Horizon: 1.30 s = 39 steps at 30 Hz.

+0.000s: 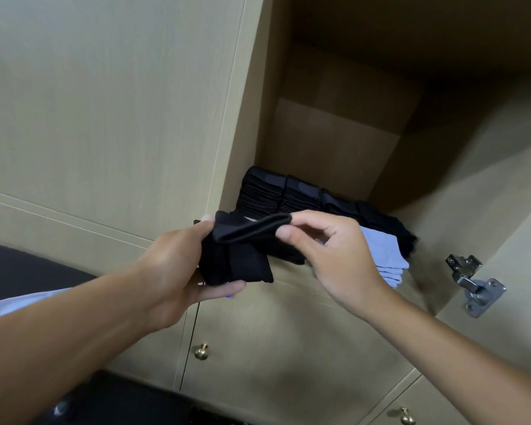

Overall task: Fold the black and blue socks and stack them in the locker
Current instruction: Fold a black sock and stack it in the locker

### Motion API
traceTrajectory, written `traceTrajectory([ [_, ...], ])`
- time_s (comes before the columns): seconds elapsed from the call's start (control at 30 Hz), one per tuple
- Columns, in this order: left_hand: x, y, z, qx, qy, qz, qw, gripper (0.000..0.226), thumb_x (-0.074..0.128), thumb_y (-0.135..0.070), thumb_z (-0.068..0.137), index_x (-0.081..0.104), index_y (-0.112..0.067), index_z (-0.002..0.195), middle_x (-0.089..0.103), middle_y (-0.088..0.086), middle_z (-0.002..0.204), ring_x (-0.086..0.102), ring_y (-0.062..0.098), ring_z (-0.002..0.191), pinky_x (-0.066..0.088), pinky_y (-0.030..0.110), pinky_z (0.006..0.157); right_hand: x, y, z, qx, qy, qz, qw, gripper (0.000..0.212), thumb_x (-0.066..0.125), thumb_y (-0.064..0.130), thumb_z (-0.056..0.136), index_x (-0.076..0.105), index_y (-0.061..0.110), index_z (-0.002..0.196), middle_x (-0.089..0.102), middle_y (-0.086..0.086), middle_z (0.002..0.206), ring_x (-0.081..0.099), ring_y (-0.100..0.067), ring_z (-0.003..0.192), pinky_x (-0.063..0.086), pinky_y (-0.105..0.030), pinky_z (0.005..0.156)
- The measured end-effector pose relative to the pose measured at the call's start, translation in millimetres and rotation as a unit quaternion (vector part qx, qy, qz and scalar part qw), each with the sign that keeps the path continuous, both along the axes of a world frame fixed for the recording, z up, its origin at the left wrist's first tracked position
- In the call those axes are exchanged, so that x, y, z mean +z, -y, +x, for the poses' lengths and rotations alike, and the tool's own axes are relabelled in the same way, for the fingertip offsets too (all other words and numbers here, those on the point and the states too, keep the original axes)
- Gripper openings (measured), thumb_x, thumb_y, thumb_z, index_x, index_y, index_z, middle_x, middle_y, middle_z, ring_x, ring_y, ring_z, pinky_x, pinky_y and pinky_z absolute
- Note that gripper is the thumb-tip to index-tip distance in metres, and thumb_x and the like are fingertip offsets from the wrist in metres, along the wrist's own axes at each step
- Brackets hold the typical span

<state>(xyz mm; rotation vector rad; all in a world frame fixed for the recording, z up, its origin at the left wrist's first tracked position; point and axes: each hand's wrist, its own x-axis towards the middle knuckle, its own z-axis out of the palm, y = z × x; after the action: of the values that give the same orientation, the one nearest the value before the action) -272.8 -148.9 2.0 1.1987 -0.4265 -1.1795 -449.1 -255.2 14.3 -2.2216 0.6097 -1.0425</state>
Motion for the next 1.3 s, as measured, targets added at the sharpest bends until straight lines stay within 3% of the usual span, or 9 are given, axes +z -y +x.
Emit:
traceTrajectory([
  [0.07, -0.3, -0.2, -2.1, -0.010, 0.010, -0.003, 1.000, 0.031, 0.054, -0.034, 0.105, 0.074, -0.010, 0.102, 0.079, 0.010, 0.095, 0.075, 0.028, 0.086, 0.063, 0.039, 0.062, 0.8, 4.7, 0.4, -0.071, 0.055, 0.016, 0.996, 0.022, 0.066, 0.015, 0.097, 0.068, 0.005, 0.078, 0.062, -0.011, 0.073, 0.058, -0.022, 0.070, 0.044, -0.031, 0.063],
  [0.23, -1.5, 0.0, -6.2, -0.021, 0.039, 0.007, 0.999, 0.035, 0.053, -0.039, 0.105, 0.070, -0.009, 0.108, 0.075, 0.012, 0.106, 0.072, 0.030, 0.096, 0.063, 0.040, 0.064, 3.3, 13.9, -2.2, -0.166, 0.124, 0.132, 0.969, 0.035, 0.054, 0.031, 0.104, 0.070, 0.003, 0.092, 0.070, -0.021, 0.085, 0.059, -0.015, 0.061, 0.050, -0.039, 0.069],
  [0.5, -3.9, 1.2, -6.2, -0.053, 0.102, 0.002, 0.993, 0.036, 0.049, -0.042, 0.106, 0.073, -0.016, 0.109, 0.076, 0.010, 0.107, 0.075, 0.029, 0.096, 0.064, 0.041, 0.069, -7.9, 14.2, 0.2, -0.135, 0.085, 0.320, 0.934, 0.041, 0.051, 0.036, 0.105, 0.071, 0.004, 0.089, 0.059, 0.003, 0.063, 0.045, -0.008, 0.049, 0.044, -0.020, 0.055],
  [0.73, -12.1, 4.3, -8.4, -0.057, 0.096, -0.004, 0.994, 0.022, 0.072, -0.023, 0.094, 0.072, -0.011, 0.111, 0.075, 0.013, 0.107, 0.077, 0.025, 0.086, 0.061, 0.030, 0.061, -22.4, 14.2, 5.4, -0.123, 0.008, 0.296, 0.947, 0.049, 0.050, 0.044, 0.104, 0.075, 0.002, 0.099, 0.077, -0.013, 0.089, 0.058, -0.021, 0.068, 0.054, -0.037, 0.079],
  [0.83, -14.7, 6.6, -8.8, -0.025, 0.099, -0.002, 0.995, 0.020, 0.073, -0.018, 0.093, 0.072, -0.009, 0.111, 0.075, 0.016, 0.107, 0.075, 0.027, 0.084, 0.059, 0.026, 0.055, -20.3, 12.1, 4.6, -0.090, -0.008, 0.302, 0.949, 0.039, 0.059, 0.038, 0.101, 0.072, 0.002, 0.107, 0.077, -0.005, 0.092, 0.063, -0.017, 0.072, 0.054, -0.033, 0.080],
  [0.97, -14.8, 11.5, -10.3, -0.011, 0.097, -0.008, 0.995, 0.019, 0.069, -0.018, 0.096, 0.072, -0.008, 0.112, 0.073, 0.017, 0.108, 0.073, 0.028, 0.084, 0.060, 0.027, 0.053, -18.9, 10.1, 5.2, -0.080, -0.002, 0.312, 0.947, 0.042, 0.074, 0.020, 0.091, 0.052, 0.026, 0.127, 0.078, -0.002, 0.099, 0.073, -0.014, 0.086, 0.056, -0.031, 0.087],
  [1.1, -13.5, 15.8, -13.7, 0.001, 0.105, -0.015, 0.994, 0.018, 0.060, -0.019, 0.102, 0.071, -0.007, 0.109, 0.073, 0.018, 0.107, 0.072, 0.029, 0.081, 0.064, 0.033, 0.056, -14.9, 20.0, 2.5, -0.105, 0.040, 0.285, 0.952, 0.048, 0.074, 0.014, 0.090, 0.046, 0.035, 0.122, 0.077, -0.005, 0.095, 0.068, -0.012, 0.079, 0.052, -0.029, 0.078],
  [1.2, -11.9, 19.7, -16.6, 0.011, 0.127, -0.017, 0.992, 0.016, 0.060, -0.019, 0.103, 0.071, -0.009, 0.108, 0.073, 0.017, 0.101, 0.071, 0.030, 0.074, 0.064, 0.035, 0.057, -0.3, 32.1, -5.8, -0.110, 0.032, 0.275, 0.955, 0.027, 0.071, 0.015, 0.093, 0.058, 0.027, 0.113, 0.064, -0.005, 0.083, 0.057, -0.016, 0.074, 0.044, -0.032, 0.071],
  [1.3, -11.4, 25.0, -19.8, 0.012, 0.136, -0.021, 0.990, 0.012, 0.060, -0.018, 0.102, 0.070, -0.013, 0.099, 0.070, 0.014, 0.096, 0.067, 0.030, 0.073, 0.062, 0.033, 0.049, 15.3, 57.8, -13.8, -0.133, 0.054, 0.253, 0.957, 0.012, 0.071, 0.012, 0.093, 0.072, 0.021, 0.099, 0.061, -0.013, 0.096, 0.058, -0.020, 0.084, 0.049, -0.034, 0.080],
])
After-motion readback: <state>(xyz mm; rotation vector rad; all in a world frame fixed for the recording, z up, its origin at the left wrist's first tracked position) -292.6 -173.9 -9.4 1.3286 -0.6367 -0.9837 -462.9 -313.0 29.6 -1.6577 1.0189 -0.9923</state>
